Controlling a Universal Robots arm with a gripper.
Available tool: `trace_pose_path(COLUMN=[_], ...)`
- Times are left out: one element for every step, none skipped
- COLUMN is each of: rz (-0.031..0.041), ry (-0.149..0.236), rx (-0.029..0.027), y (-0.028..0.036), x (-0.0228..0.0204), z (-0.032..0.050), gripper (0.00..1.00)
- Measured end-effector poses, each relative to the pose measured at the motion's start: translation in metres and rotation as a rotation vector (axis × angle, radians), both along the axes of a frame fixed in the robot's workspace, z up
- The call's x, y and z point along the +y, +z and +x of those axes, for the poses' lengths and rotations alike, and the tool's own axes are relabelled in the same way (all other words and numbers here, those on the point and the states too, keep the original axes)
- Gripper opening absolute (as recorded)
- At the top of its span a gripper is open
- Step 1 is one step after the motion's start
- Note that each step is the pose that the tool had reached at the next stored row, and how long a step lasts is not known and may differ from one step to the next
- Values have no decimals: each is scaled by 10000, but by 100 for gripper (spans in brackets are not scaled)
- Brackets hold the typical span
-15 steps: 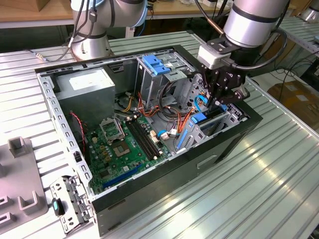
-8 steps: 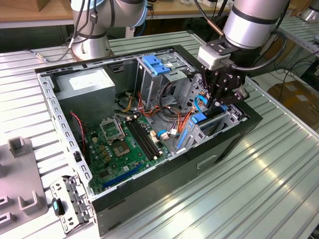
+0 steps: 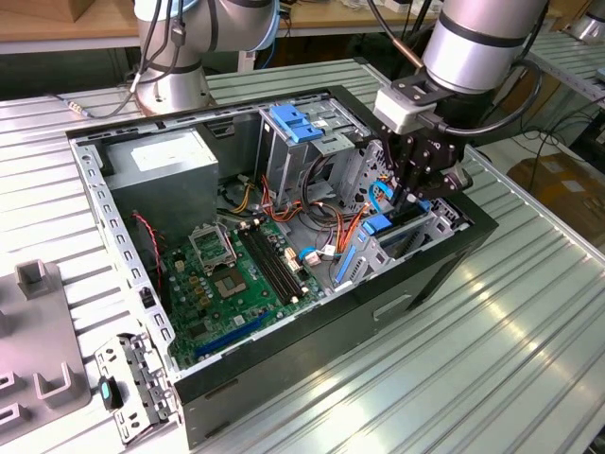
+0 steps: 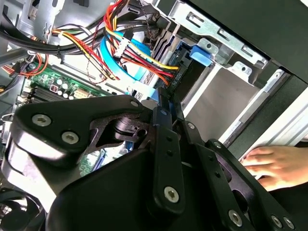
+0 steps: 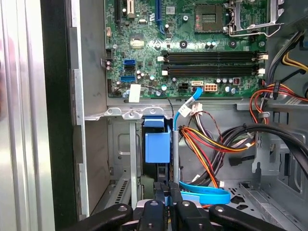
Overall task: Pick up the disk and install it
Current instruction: 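Insert the second disk wire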
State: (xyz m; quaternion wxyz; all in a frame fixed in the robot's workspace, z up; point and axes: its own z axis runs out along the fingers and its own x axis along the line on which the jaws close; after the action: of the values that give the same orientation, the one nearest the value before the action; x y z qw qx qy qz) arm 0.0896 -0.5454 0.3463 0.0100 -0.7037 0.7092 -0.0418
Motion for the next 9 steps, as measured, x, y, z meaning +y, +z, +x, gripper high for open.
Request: trace_pose_path(rz=[-2,-2,-4,-4,-4,-5,-6,-6,-5], ry=[-20,-41,-63,-80,-96,-111,-139,-174,-205], rx=[0,0,0,0,0,0,0,0,0], y=[2,3,4,4,4,5,5,5,5], x=[0,0,0,0,0,0,0,0,0], z=[0,0,0,0,0,0,0,0,0], gripper=[16,16,16,16,16,16,16,16,16])
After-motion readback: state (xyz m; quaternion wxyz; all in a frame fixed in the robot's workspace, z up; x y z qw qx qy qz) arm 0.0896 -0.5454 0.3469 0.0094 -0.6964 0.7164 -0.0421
